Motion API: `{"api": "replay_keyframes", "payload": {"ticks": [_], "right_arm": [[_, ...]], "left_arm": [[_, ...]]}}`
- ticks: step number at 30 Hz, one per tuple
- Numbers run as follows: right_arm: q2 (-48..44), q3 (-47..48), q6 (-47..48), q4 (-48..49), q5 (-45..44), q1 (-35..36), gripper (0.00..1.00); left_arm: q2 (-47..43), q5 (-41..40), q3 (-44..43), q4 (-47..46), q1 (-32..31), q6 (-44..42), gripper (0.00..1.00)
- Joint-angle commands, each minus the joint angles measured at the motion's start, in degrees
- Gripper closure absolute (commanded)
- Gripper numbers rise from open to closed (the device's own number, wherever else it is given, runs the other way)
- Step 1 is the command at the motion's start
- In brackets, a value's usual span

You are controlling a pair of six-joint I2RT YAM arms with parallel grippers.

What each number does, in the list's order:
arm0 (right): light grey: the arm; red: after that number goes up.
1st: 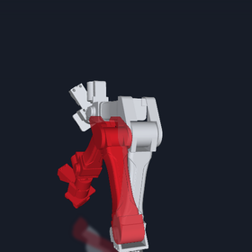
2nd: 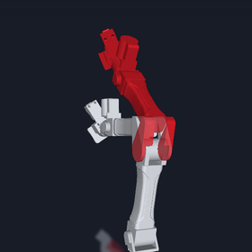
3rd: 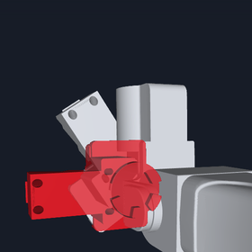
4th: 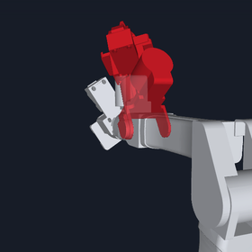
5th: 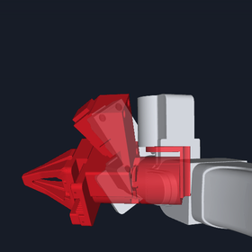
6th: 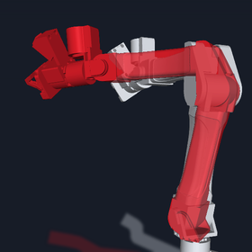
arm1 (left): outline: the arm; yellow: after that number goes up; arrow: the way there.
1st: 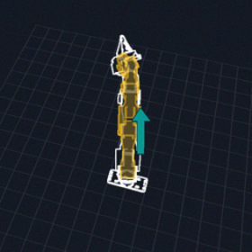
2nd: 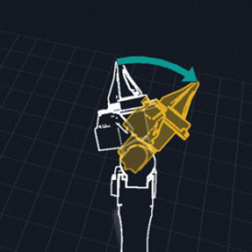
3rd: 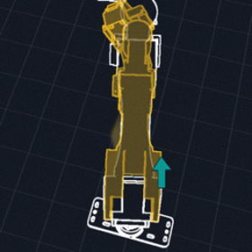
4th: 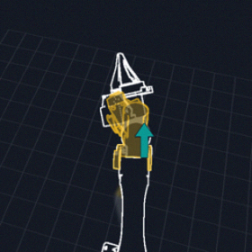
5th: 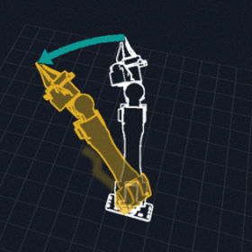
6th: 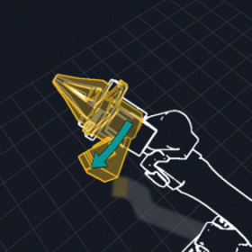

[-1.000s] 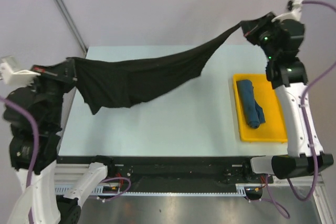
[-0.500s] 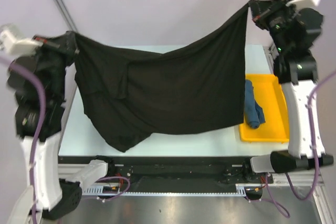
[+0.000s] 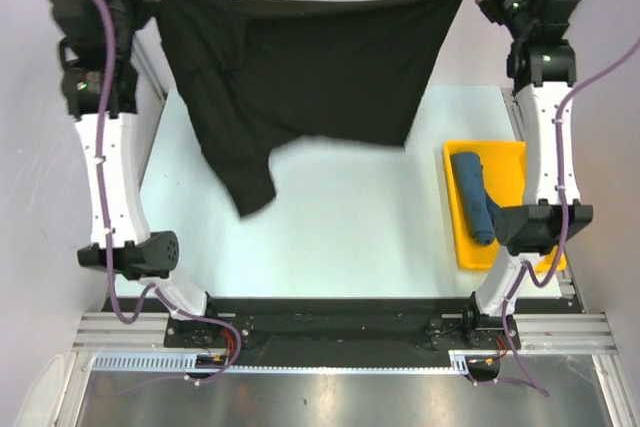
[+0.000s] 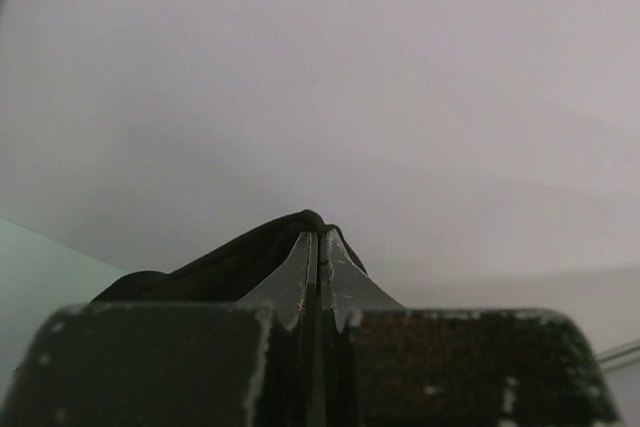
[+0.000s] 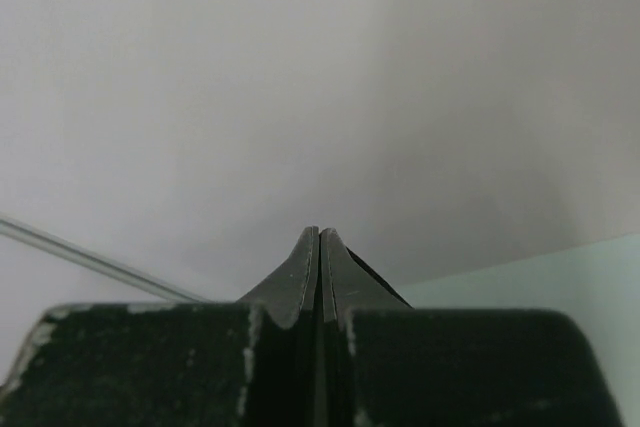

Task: Roll the t-shirts
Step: Flatten out the T-shirt at the center of the board.

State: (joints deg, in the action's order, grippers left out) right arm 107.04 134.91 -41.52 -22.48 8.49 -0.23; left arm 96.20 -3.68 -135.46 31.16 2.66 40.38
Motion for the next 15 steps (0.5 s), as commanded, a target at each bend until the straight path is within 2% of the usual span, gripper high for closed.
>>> {"api": "replay_keyframes", "payload": {"ticks": [1, 4, 5, 6, 8, 9, 11, 12, 14, 15], "right_arm": [[-8.94, -10.22, -0.76, 4.01, 1.18, -1.09, 1.0], [-15.1, -20.45, -1.28, 6.04, 1.35, -1.35, 1.0], [-17.55, -27.61, -1.37, 6.48, 1.61, -1.35, 1.0], [-18.96, -30.82, -1.46, 7.35, 2.14, -1.44, 1.0], [-20.81, -40.72, -1.37, 7.54, 2.06, -1.53, 1.0], [-22.48, -44.26, -1.2, 7.89, 2.32, -1.62, 1.0], [-23.28, -49.46, -0.76, 7.63, 2.15, -1.7, 1.0], [-23.11, -53.75, -0.15, 6.41, 1.88, -1.53, 1.0], [-21.62, -56.68, 2.31, 5.09, 1.27, -0.74, 1.0], [-20.66, -58.69, 3.36, 3.6, -0.3, 0.05, 1.0]], "left_arm": [[-10.49, 3.16, 3.95, -4.08, 5.16, 2.95, 1.0], [-14.89, 4.72, 11.95, -1.46, 6.31, 3.13, 1.0], [-16.12, 4.82, 14.67, -0.49, 6.31, 2.86, 1.0], [-19.27, 4.83, 22.53, 0.21, 6.31, 2.86, 1.0], [-23.15, 5.79, 32.84, -1.53, 6.31, 2.95, 1.0], [-27.17, 5.88, 43.24, -2.93, 6.31, 3.65, 1.0], [-30.71, 5.71, 53.06, -4.17, 6.31, 3.74, 1.0], [-32.29, 5.18, 62.07, -4.17, 6.31, 4.35, 1.0], [-37.04, 4.39, 71.34, -6.27, 6.4, 4.88, 1.0], [-38.18, 3.78, 79.13, -6.63, 6.4, 5.93, 1.0]]}}
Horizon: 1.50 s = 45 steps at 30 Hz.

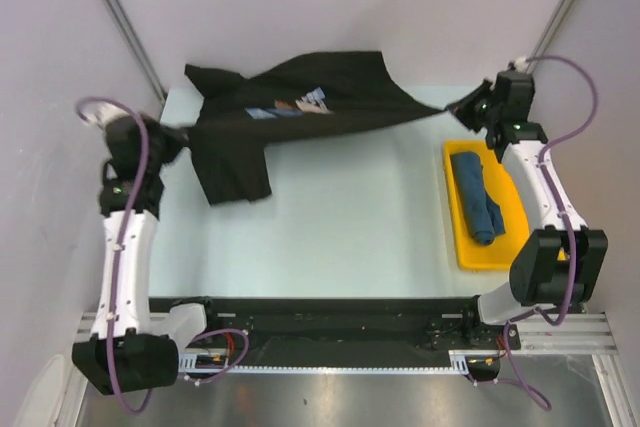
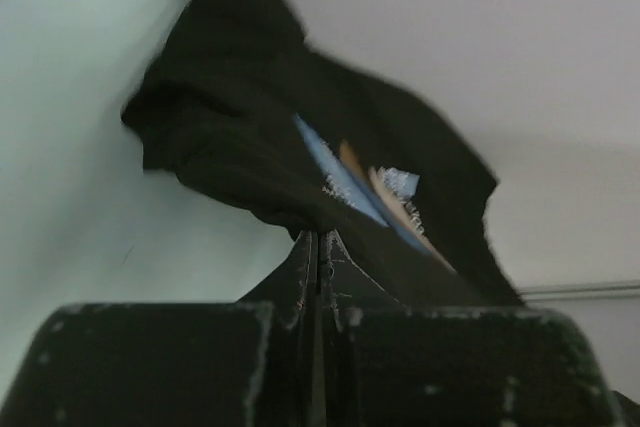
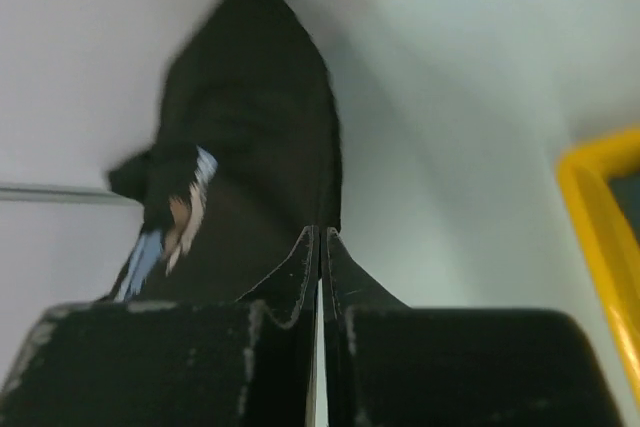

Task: Roll the t-shirts
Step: Flatten out the T-shirt at the center of the board.

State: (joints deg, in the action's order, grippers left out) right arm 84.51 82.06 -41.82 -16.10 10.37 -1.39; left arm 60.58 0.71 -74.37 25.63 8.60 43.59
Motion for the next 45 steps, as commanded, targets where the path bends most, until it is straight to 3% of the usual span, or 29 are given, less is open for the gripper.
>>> {"api": "replay_keyframes", "payload": {"ticks": [1, 6, 9, 11, 15, 17, 19, 20, 24, 26, 28, 33, 39, 45], "right_arm": [[4.41, -6.9, 5.42, -3.32, -3.15, 2.69, 1.0], [13.39, -11.22, 7.46, -3.24, -5.71, 5.69, 1.0], [17.35, -12.89, 7.9, -3.15, -7.46, 6.22, 1.0], [18.93, -13.85, 7.99, -3.33, -8.52, 6.31, 1.0], [19.38, -14.3, 8.51, -2.63, -9.84, 6.4, 1.0], [18.94, -14.3, 8.51, -1.75, -9.76, 6.4, 1.0], [18.59, -14.3, 8.6, -1.48, -9.93, 6.49, 1.0], [18.32, -14.3, 8.6, -1.39, -10.19, 6.83, 1.0], [17.27, -14.3, 8.69, -1.48, -10.37, 7.19, 1.0], [16.74, -14.3, 8.78, -1.48, -10.37, 7.45, 1.0], [16.13, -14.3, 8.86, -1.57, -10.28, 7.45, 1.0], [15.25, -14.3, 9.48, -1.74, -10.11, 7.45, 1.0], [15.33, -14.3, 9.48, -1.13, -8.88, 7.19, 1.0], [15.68, -14.3, 9.74, -0.69, -8.17, 7.01, 1.0]], "left_arm": [[-4.31, -0.62, 21.77, -2.06, 0.45, 3.07, 1.0], [-1.87, 0.95, 39.79, -8.4, 0.72, 7.02, 1.0], [0.07, 0.53, 44.99, -10.16, 0.8, 8.08, 0.99], [0.24, -0.53, 46.15, -9.89, 0.8, 7.82, 0.94], [-0.63, 0.25, 45.72, -10.42, 0.72, 3.1, 0.75], [-2.12, 1.4, 45.1, -8.68, -0.68, 1.59, 0.49], [-6.15, -2.44, 44.49, -6.22, -3.14, 0.09, 0.31], [-7.83, -4.12, 44.66, -3.77, -7.07, 0.0, 0.29], [-14.42, -14.49, 46.85, 2.66, -20.09, 6.99, 0.3], [-16.54, -20.1, 47.65, 5.3, -27.01, 12.53, 0.36], [-16.29, -22.41, 48.97, 5.14, -29.95, 14.14, 0.46], [-7.33, -26.79, 46.26, 3.64, -34.08, 13.01, 0.57], [2.51, -29.63, 43.69, 3.9, -37.87, 14.24, 0.55], [5.24, -30.59, 44.22, 1.8, -38.48, 14.15, 0.44]]}}
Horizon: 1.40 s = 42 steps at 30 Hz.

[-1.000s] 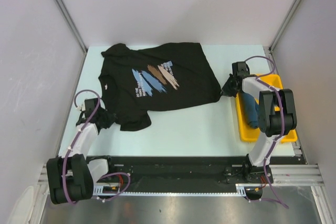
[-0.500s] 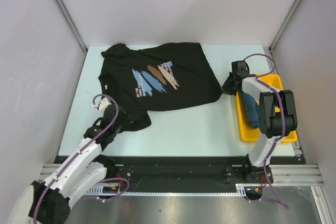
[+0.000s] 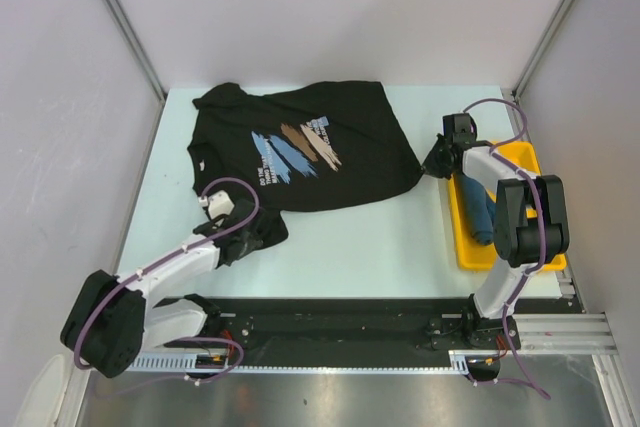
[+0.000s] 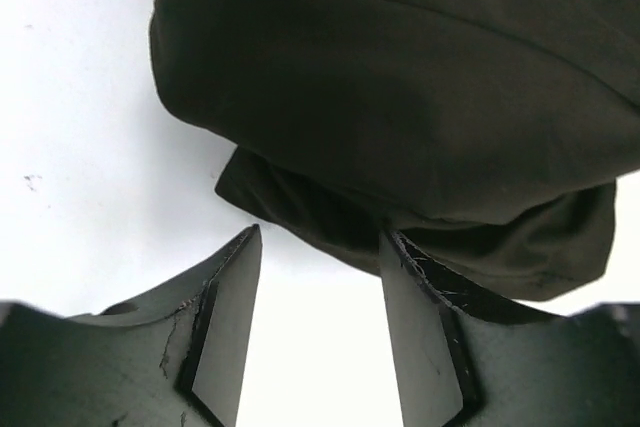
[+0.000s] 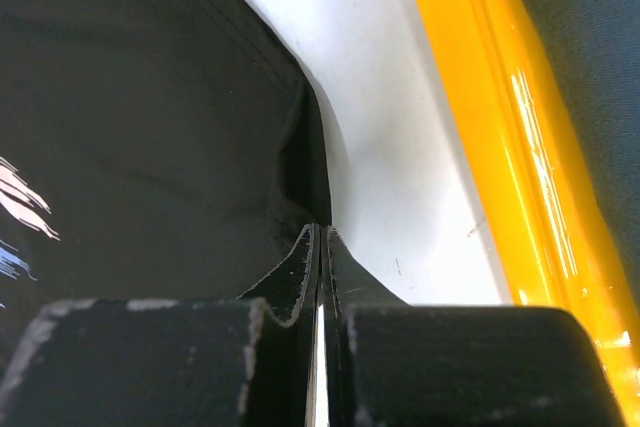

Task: Roll the t-shirts
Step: Flatten out the T-shirt at the center of the board.

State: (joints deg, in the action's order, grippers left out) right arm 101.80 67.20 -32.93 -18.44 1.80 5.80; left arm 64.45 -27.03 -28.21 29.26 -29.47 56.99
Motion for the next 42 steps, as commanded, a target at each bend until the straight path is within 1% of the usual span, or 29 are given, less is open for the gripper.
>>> {"api": "replay_keyframes", "payload": {"ticks": [1, 2, 5, 6, 7, 8, 10, 12, 13, 14, 16, 18, 21, 25, 29, 31, 33, 34, 35, 37, 38, 40, 41, 42], "right_arm": [[-1.43, 0.56, 0.85, 1.74, 0.39, -0.18, 1.0], [-1.43, 0.56, 0.85, 1.82, 0.57, -0.35, 1.0], [-1.78, 0.56, 1.02, 2.0, 0.83, -0.44, 1.0], [-2.3, 0.56, 1.02, 2.0, 0.92, -0.62, 1.0], [-2.48, 0.56, 1.2, 1.91, 0.92, -0.7, 1.0], [-2.83, 0.56, 1.29, 1.83, 0.92, -0.71, 1.0], [-3.71, 0.56, 1.64, 1.48, 0.57, -0.71, 1.0], [-4.5, 0.56, 2.51, 0.95, -0.13, -0.71, 1.0], [-5.11, 0.56, 2.78, 0.16, -0.83, -0.62, 1.0], [-5.29, 0.56, 3.48, -0.19, -1.27, -0.62, 1.0], [-6.26, 0.56, 4.18, -1.77, -3.28, -0.7, 1.0], [-6.96, 0.39, 4.89, -2.92, -4.35, -0.62, 1.0], [-9.33, -1.19, 5.33, -4.06, -5.84, -0.53, 1.0], [-12.23, -3.12, 5.86, -5.64, -7.86, -0.62, 1.0], [-15.22, -4.97, 6.21, -6.79, -9.53, -0.44, 1.0], [-16.02, -5.41, 6.47, -7.31, -9.89, -0.09, 1.0], [-16.11, -5.5, 6.21, -6.79, -10.41, 0.87, 1.0], [-15.58, -5.5, 6.21, -6.35, -10.24, 1.05, 1.0], [-15.32, -5.5, 6.03, -5.74, -9.89, 1.31, 1.0], [-14.44, -5.41, 5.86, -4.51, -8.93, 1.58, 1.0], [-14.17, -5.41, 5.77, -4.42, -8.84, 1.75, 1.0], [-13.47, -5.32, 5.77, -3.89, -8.57, 1.84, 1.0], [-13.21, -5.24, 5.86, -3.89, -8.66, 1.84, 1.0], [-13.03, -5.24, 5.77, -3.8, -8.48, 1.84, 1.0]], "left_arm": [[2.08, -2.68, -2.03, -2.62, -0.5, 0.32, 0.45], [2.87, -2.68, -2.38, -2.71, -0.58, 0.14, 0.48], [3.93, -2.77, -2.82, -2.36, -1.55, -0.13, 0.76], [3.67, -2.68, -2.73, -2.1, -1.81, -0.21, 0.91], [2.1, -2.51, -2.82, -1.05, -2.77, -0.3, 0.97], [1.13, -1.81, -2.82, -0.35, -3.3, -0.3, 1.0], [-1.85, -0.14, -2.73, 1.67, -5.49, -0.82, 1.0], [-7.03, 3.29, -2.73, 4.65, -7.17, -1.09, 1.0], [-8.71, 3.82, -2.82, 6.24, -9.53, -0.66, 1.0], [-12.55, 3.91, -2.91, 7.99, -10.85, -0.22, 1.0], [-16.0, 6.1, -2.38, 11.69, -13.23, 0.22, 1.0], [-20.4, 9.43, -1.5, 15.02, -13.77, 0.93, 1.0], [-25.22, 11.9, -1.5, 17.76, -15.08, 1.37, 1.0], [-26.74, 16.2, -4.04, 20.31, -15.61, 0.67, 1.0], [-26.91, 17.88, -7.65, 23.65, -15.7, -0.74, 1.0], [-27.53, 18.85, -7.74, 23.57, -15.7, -1.35, 1.0], [-26.83, 19.64, -6.87, 20.95, -15.7, -2.14, 1.0], [-26.04, 19.82, -6.6, 20.06, -15.61, -3.02, 0.96], [-23.43, 19.91, -6.95, 19.18, -15.7, -3.64, 0.77], [-20.78, 18.86, -7.39, 17.42, -15.7, -4.78, 0.55], [-19.46, 16.24, -8.0, 17.94, -15.7, -4.35, 0.39], [-19.36, 13.24, -8.35, 18.9, -15.61, -3.47, 0.33], [-19.97, 10.7, -8.44, 20.21, -15.44, -2.42, 0.28], [-20.41, 10.5, -8.27, 20.14, -14.57, -1.63, 0.28]]}}
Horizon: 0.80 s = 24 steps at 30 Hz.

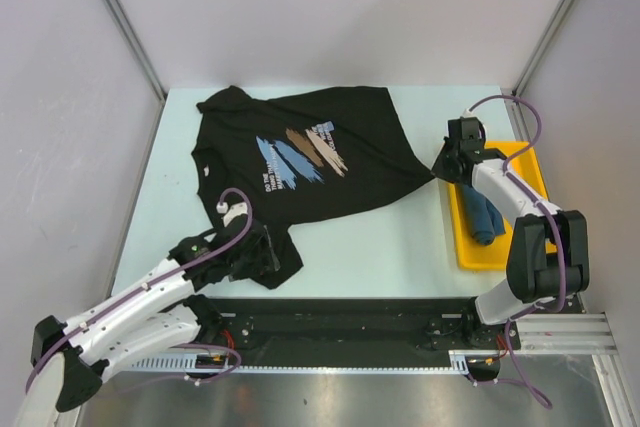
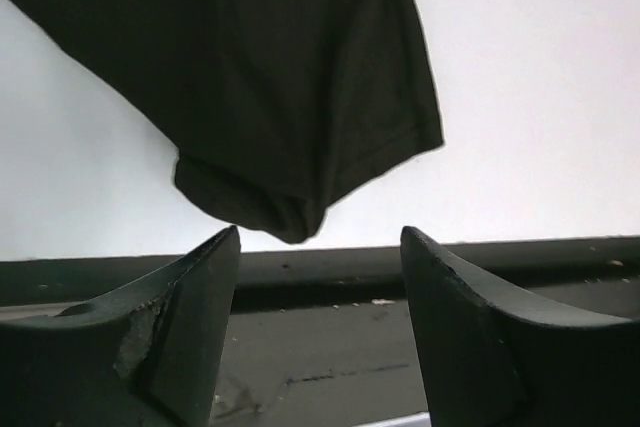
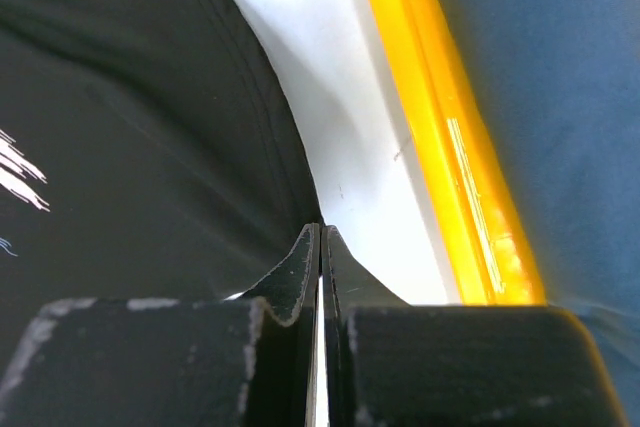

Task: Roll the t-shirts
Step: Flatten out the T-shirt at the center of the board.

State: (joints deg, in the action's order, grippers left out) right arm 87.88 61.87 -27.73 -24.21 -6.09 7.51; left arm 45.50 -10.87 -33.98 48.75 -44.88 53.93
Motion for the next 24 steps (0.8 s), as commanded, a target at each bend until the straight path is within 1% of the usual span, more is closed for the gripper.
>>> {"api": "replay_keyframes", "payload": {"ticks": [1, 3, 4, 5, 6, 7, 8, 9, 12, 14, 16, 17, 19, 20, 22, 23, 24], "right_arm": [[1.15, 0.1, 0.57, 1.88, -0.51, 0.31, 1.0], [1.24, 0.1, 0.57, 1.88, -1.55, 1.19, 1.0], [1.25, 0.1, 0.57, 2.06, -1.82, 2.32, 0.97], [1.33, 0.1, 0.57, 1.88, -2.08, 2.86, 0.91], [1.16, 0.1, 0.48, 1.71, -2.52, 3.3, 0.83], [0.9, 0.1, 0.48, 1.36, -2.96, 3.91, 0.61], [-0.06, 0.1, 0.48, 0.48, -3.75, 4.0, 0.45], [-0.77, 0.01, 0.83, 0.13, -4.1, 4.18, 0.35], [-4.54, 0.01, 1.44, -1.19, -3.75, 6.02, 0.35], [-7.61, 0.1, 1.19, -2.42, -5.33, 11.19, 0.35], [-8.94, -0.17, 0.75, -2.6, -4.73, 16.11, 0.41], [-9.3, -0.43, 0.74, -1.82, -4.46, 22.05, 0.43], [-9.39, -1.31, 0.39, -0.24, -4.9, 29.81, 0.47], [-8.69, -1.4, 0.48, 1.86, -5.68, 37.85, 0.47], [-5.54, -1.4, 0.22, 4.5, -6.74, 44.32, 0.52], [-4.04, -1.4, 0.04, 8.09, -5.7, 49.74, 0.54], [-2.64, -1.22, -0.05, 9.69, -5.17, 51.71, 0.56]], "left_arm": [[-1.9, -5.65, -1.98, 0.47, 1.55, 1.53, 0.29], [-2.78, -7.31, -1.18, 0.38, 3.3, 3.1, 0.32], [-2.95, -7.67, 0.13, 0.2, 4.18, 3.63, 0.34], [-3.3, -7.85, 1.1, -0.32, 6.28, 4.25, 0.39], [-3.39, -6.63, 1.98, -1.11, 7.43, 4.69, 0.4], [-3.66, -6.09, 3.64, -1.72, 8.49, 4.87, 0.42], [-4.01, -5.65, 4.35, -2.6, 9.54, 5.13, 0.43], [-5.4, -5.3, 4.88, -2.96, 9.73, 5.48, 0.44], [-7.87, -4.77, 5.5, -3.58, 9.81, 5.4, 0.45], [-8.14, -4.42, 4.54, -2.09, 9.9, 5.57, 0.45], [-8.05, -3.63, 3.57, 0.01, 9.9, 6.36, 0.47], [-8.14, -3.63, 3.48, 1.16, 9.9, 8.54, 0.49], [-8.93, -4.67, 3.74, 4.75, 9.9, 11.45, 0.54], [-9.19, -5.2, 3.74, 5.82, 9.9, 14.33, 0.55], [-9.37, -5.65, 3.66, 7.58, 9.99, 15.76, 0.59], [-9.37, -5.56, 3.74, 7.67, 9.99, 16.11, 0.6], [-9.2, -5.82, 3.92, 7.76, 9.99, 16.38, 0.61]]}}
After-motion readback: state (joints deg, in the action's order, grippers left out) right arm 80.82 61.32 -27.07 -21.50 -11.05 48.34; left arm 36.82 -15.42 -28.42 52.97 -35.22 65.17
